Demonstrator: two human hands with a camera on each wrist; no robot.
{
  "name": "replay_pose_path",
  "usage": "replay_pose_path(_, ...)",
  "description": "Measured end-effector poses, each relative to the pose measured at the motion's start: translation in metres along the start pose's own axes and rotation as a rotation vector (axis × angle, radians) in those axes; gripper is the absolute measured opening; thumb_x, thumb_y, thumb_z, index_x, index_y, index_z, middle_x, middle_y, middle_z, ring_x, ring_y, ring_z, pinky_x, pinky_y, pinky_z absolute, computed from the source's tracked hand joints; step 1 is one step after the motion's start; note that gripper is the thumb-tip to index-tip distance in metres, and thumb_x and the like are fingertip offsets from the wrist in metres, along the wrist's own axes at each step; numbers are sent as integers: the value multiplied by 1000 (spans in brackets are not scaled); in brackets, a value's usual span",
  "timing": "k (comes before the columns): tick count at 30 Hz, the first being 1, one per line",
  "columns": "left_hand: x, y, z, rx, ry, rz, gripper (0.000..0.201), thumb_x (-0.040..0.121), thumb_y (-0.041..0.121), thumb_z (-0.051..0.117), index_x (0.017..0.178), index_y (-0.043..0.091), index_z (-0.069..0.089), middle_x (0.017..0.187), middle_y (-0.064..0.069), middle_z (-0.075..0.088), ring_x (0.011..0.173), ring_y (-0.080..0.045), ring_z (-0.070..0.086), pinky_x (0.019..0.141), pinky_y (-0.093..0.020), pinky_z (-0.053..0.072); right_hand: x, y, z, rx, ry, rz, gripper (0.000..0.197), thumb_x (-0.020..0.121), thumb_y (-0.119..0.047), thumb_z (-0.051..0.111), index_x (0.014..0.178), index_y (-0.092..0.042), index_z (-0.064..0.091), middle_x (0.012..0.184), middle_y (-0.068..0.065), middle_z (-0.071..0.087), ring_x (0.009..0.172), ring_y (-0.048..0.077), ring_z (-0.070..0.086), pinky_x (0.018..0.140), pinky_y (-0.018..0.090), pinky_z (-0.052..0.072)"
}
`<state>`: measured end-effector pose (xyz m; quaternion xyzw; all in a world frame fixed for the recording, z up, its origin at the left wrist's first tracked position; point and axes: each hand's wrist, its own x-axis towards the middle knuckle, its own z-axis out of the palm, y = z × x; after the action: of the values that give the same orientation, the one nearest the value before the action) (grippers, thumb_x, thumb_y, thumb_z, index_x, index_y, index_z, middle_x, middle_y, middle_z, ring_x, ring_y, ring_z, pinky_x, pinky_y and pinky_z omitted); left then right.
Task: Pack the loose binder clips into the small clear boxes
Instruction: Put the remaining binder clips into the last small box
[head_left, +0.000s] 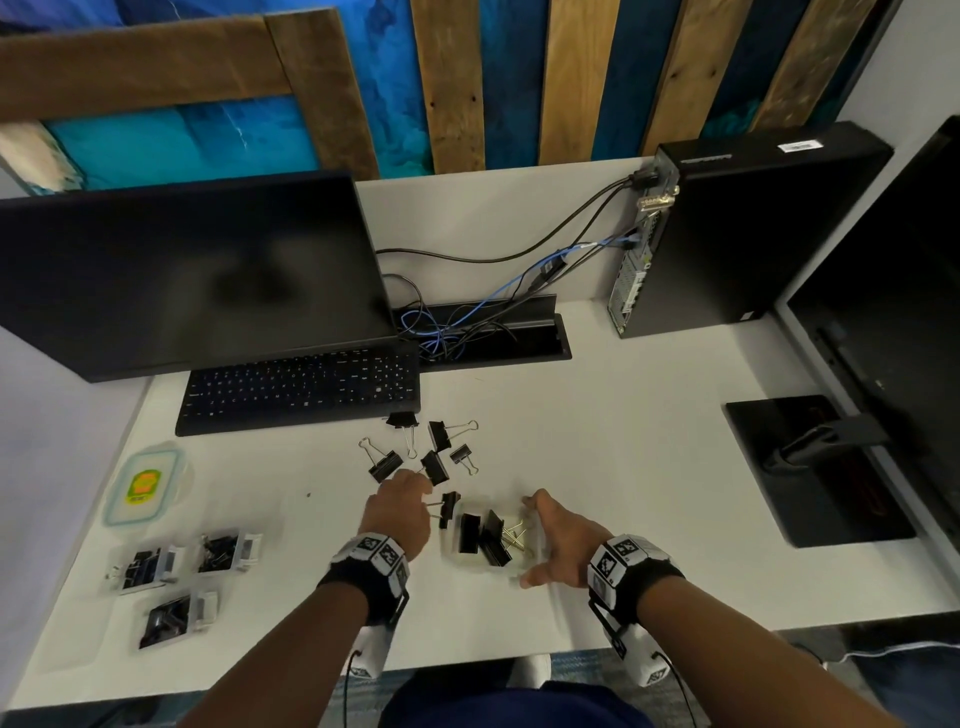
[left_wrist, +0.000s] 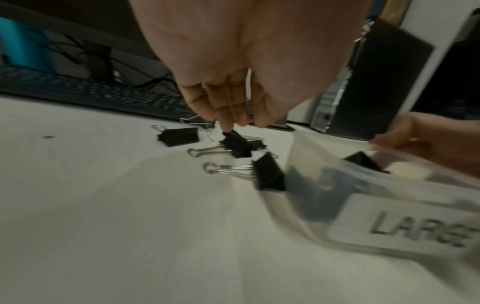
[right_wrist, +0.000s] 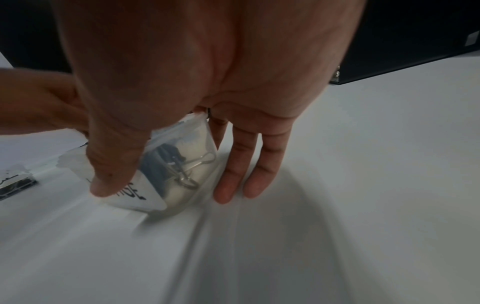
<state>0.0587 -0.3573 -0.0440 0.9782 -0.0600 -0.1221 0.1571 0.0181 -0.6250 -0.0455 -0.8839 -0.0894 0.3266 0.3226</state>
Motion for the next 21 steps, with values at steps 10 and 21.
replay_pose_path(10, -12, -23, 24, 326, -207, 53, 26, 95, 32, 51, 119, 24, 52, 127, 2, 48, 113, -19, 48, 93, -33, 42, 0, 0, 0, -13, 2, -1, 95, 63, -58, 82, 132, -26, 25, 155, -14, 29, 119, 13, 54, 98, 31, 44)
replay_pose_path(21, -7, -7, 11, 148, -76, 50, 25, 94, 32, 52, 117, 23, 50, 122, 4, 47, 107, -17, 53, 85, -31, 43, 1, 0, 0, -9, -15, 4, 96, 62, -58, 82, 132, -28, 24, 155, -15, 29, 123, 13, 52, 102, 34, 45)
